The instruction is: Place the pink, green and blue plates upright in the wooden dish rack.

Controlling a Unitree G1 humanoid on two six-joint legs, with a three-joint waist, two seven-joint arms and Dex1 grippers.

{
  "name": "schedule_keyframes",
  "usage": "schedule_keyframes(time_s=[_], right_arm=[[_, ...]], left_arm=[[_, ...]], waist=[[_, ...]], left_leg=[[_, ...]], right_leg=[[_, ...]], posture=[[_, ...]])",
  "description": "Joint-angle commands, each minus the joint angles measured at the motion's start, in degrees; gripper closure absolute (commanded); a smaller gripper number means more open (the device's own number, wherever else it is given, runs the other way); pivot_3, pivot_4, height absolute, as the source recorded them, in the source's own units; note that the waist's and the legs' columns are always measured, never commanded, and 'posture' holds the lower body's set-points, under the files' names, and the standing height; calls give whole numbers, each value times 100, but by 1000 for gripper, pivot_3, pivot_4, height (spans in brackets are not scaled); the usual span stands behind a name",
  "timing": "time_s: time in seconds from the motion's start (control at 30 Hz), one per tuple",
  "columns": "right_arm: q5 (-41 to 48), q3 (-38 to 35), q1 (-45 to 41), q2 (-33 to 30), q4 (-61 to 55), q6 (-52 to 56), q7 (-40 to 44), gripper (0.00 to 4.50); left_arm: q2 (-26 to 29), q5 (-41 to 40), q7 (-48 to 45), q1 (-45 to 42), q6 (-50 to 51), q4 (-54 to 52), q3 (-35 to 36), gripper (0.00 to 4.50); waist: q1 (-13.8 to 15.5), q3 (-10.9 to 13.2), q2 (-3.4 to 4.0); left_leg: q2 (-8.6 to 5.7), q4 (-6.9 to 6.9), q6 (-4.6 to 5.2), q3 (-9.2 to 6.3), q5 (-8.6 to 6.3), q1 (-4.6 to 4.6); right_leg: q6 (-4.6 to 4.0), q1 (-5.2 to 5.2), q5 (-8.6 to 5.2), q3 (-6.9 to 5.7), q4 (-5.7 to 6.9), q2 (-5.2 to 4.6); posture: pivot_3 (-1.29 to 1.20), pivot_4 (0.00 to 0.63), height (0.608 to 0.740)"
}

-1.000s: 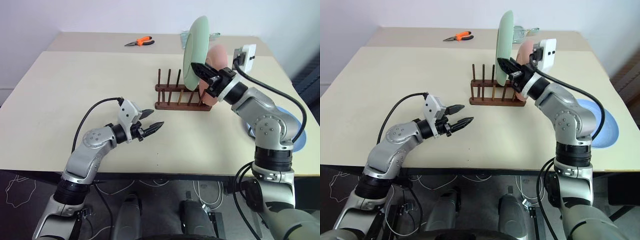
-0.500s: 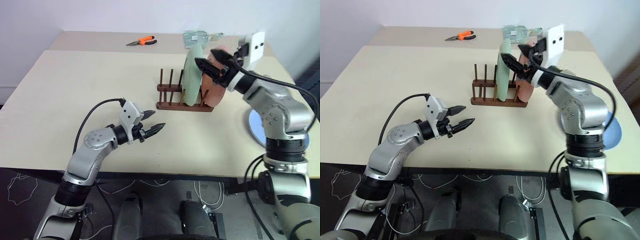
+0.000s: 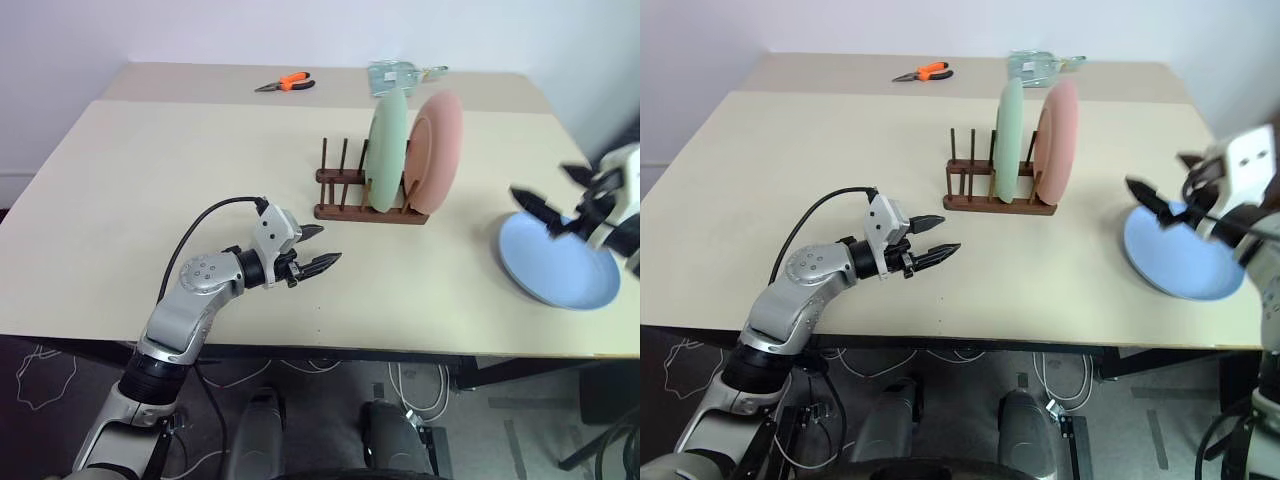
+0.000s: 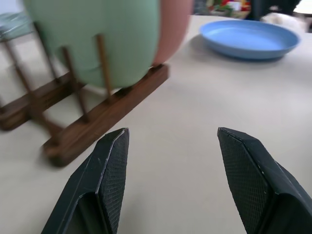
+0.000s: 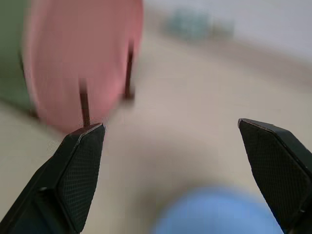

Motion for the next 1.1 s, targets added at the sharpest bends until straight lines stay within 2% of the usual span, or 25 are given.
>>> schedule_keyframes(time_s=[0.03, 0.17, 0.23, 0.33, 0.5, 0.57, 0.67, 0.73, 0.8, 0.87, 0.93, 1.03, 1.1], right_arm=[[-527, 414, 222, 133, -348, 41, -460, 35], [-1250, 954, 248, 373, -50, 331, -1228, 35], [-1412, 1061, 197, 525, 195, 380, -1426, 561], [-1502, 1130, 145, 639, 409, 512, -1496, 1800], [-1540, 1123, -39, 685, 540, 490, -1485, 4354], [-1581, 1129, -106, 678, 510, 394, -1455, 4481], [-1699, 1063, -329, 691, 427, -428, -1433, 4481], [-1220, 537, -1080, 1023, 115, -1121, -1604, 4481], [-681, 134, -1665, 1334, -133, -1370, -1650, 4481], [675, -273, -2401, 1736, -577, -947, -1656, 4481], [2112, -394, -3011, 1882, -1057, -318, -1570, 4481], [3504, -350, -3660, 2081, -1282, 249, -2011, 4481], [4288, -90, -3979, 2450, -1312, 454, -2507, 4481]], left_arm=[[7, 125, -186, -120, -227, 50, -111, 1531], [-37, 154, -259, -208, -262, 153, -95, 1531], [-48, 169, -284, -222, -281, 169, -92, 1531], [-44, 166, -316, -205, -295, 153, -60, 1531], [-2, 185, -294, -135, -291, 109, 3, 1531], [4, 194, -284, -105, -296, 88, 14, 1531], [14, 237, -245, -62, -333, 87, 34, 1531], [34, 335, -143, -66, -453, 221, 126, 1531], [54, 412, -67, -83, -570, 347, 198, 1531], [87, 499, 12, -114, -797, 535, 312, 1531], [140, 608, 152, -164, -1082, 822, 487, 1531], [226, 743, 313, -214, -1474, 1184, 708, 1531], [287, 739, 364, -228, -1592, 1360, 870, 1531]], waist=[[-73, -1, 2], [-108, -1, 2], [-100, -1, 2], [-85, -1, 3], [-93, -1, 2], [-102, -1, 2], [-109, -1, 3], [-157, 5, 12], [-167, 17, 39], [-121, 16, 42], [-92, 15, 42], [-67, 14, 39], [-70, 12, 37]], left_leg=[[1, 0, 0, 0, 0, 3], [1, 7, 0, -2, 0, 3], [-1, 7, 0, -2, 0, 1], [-2, 6, 0, -2, 0, -1], [-2, 8, 0, -2, 0, 0], [-1, 9, 0, -3, 1, 2], [-2, 7, 0, -3, 0, 2], [-1, 6, 0, -2, 1, 2], [-1, 9, -2, -2, 3, 2], [-1, 5, -3, -5, 5, 4], [-1, -2, -3, -8, 5, 2], [0, -10, 2, -8, 1, 0], [0, -9, 3, -7, -1, -2]], right_leg=[[0, -3, 0, 1, 5, 0], [-1, -4, -1, 1, 15, 0], [-2, -5, -1, 2, 14, -2], [-1, -3, -2, 2, 13, -1], [0, -1, -2, 2, 14, -1], [0, 0, -1, 1, 15, -1], [0, -1, -2, 1, 17, -1], [1, -4, -1, 2, 17, -1], [2, -13, 1, 5, 28, -1], [4, -15, 0, 6, 36, 0], [28, -14, 6, 5, 37, 2], [30, -9, 5, -6, 35, 2], [28, -7, 4, -7, 32, 2]], posture=[[0, 150, 740], [0, 150, 740], [0, 150, 740], [0, 150, 740], [0, 150, 740], [0, 150, 740], [0, 150, 740], [0, 150, 740], [0, 150, 740], [0, 150, 740], [0, 150, 740], [0, 150, 740], [0, 150, 740]])
